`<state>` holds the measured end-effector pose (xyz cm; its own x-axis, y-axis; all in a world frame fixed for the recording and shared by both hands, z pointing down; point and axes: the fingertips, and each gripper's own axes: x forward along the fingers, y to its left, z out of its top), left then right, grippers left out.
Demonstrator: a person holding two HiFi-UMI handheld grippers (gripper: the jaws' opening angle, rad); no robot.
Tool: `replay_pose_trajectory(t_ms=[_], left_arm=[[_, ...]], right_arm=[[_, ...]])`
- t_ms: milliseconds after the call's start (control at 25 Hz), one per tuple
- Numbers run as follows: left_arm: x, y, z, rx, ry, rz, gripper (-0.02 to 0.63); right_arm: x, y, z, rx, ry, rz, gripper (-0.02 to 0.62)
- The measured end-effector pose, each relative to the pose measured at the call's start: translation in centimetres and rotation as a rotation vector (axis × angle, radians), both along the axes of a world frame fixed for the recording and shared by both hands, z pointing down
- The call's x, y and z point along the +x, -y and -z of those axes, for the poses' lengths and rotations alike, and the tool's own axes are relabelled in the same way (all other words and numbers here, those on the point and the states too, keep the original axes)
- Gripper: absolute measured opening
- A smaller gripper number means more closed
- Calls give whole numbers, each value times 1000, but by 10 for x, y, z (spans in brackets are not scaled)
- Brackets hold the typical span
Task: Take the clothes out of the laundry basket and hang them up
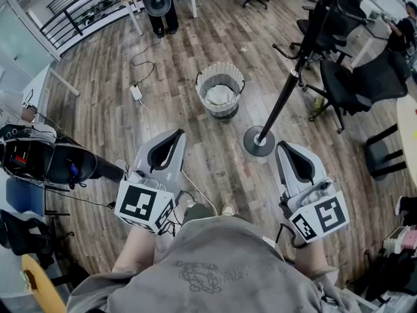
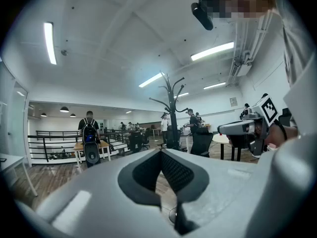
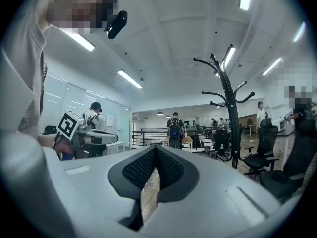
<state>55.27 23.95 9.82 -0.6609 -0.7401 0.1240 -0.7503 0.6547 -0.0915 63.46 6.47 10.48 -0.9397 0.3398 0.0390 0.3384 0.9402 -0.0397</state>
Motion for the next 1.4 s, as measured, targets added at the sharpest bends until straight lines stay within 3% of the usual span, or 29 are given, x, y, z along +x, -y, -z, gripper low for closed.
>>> replay_pose_trajectory(t_ms=[320, 800, 840, 880, 920, 960, 1080, 1400], left_arm=[[8, 1, -2, -2, 3, -10, 2], [14, 11, -4, 13, -9, -12, 2], [12, 9, -3, 35, -10, 14, 3], [10, 6, 0, 64, -10, 46, 75], [9, 2, 4, 91, -7, 76, 212], [9, -1, 6, 106, -4, 96, 224], [11, -5, 5, 74, 5, 113, 224], [2, -14, -5, 50, 9, 124, 222]], right_arm=[[7, 3, 0, -38, 6, -2, 28], [11, 18, -9, -18, -18, -24, 28], [12, 22, -9, -26, -14, -40, 35], [13, 26, -9, -37, -7, -59, 86], [15, 31, -9, -47, 2, -83, 168], [16, 36, -8, -52, 11, -111, 201], [22, 48, -5, -51, 33, -176, 219], [13, 49, -11, -26, 4, -191, 259]])
